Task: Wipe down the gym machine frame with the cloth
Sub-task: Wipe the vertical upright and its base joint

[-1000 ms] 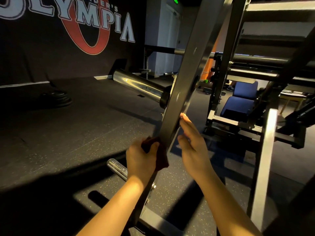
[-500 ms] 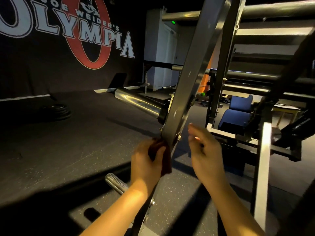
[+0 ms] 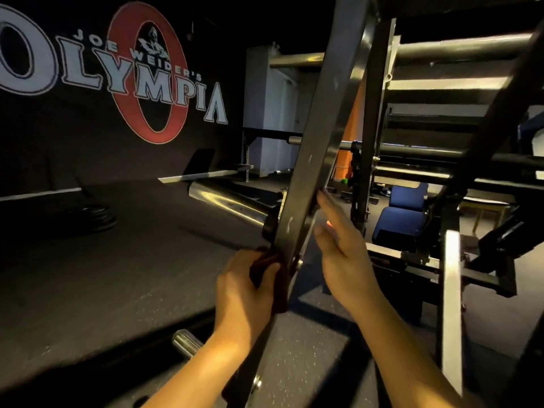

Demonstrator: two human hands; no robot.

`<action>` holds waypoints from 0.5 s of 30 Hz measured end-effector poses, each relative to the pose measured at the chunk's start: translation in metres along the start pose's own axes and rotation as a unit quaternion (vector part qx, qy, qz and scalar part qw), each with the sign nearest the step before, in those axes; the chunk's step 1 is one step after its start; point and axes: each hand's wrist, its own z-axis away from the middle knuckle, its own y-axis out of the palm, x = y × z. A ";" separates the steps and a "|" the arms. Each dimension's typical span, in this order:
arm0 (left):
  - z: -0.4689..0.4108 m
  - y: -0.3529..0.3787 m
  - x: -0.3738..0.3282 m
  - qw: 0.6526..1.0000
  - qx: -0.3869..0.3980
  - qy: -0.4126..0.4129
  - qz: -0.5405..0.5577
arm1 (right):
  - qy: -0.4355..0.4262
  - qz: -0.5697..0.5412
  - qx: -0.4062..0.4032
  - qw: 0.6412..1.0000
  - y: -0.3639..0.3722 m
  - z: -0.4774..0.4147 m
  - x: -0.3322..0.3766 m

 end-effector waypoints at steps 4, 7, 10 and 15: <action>-0.040 0.004 -0.041 0.991 -0.044 0.126 0.026 | -0.022 -0.001 0.000 1.000 -0.003 -0.003 -0.001; -0.048 0.009 -0.048 0.989 -0.060 0.127 0.045 | -0.016 -0.011 -0.004 1.000 -0.005 -0.005 -0.012; -0.023 0.006 -0.013 0.998 -0.005 0.061 -0.010 | -0.007 -0.029 0.003 1.000 -0.006 -0.006 -0.014; -0.033 0.002 -0.031 0.992 -0.014 0.122 -0.021 | -0.009 -0.014 0.017 1.000 -0.006 -0.005 -0.008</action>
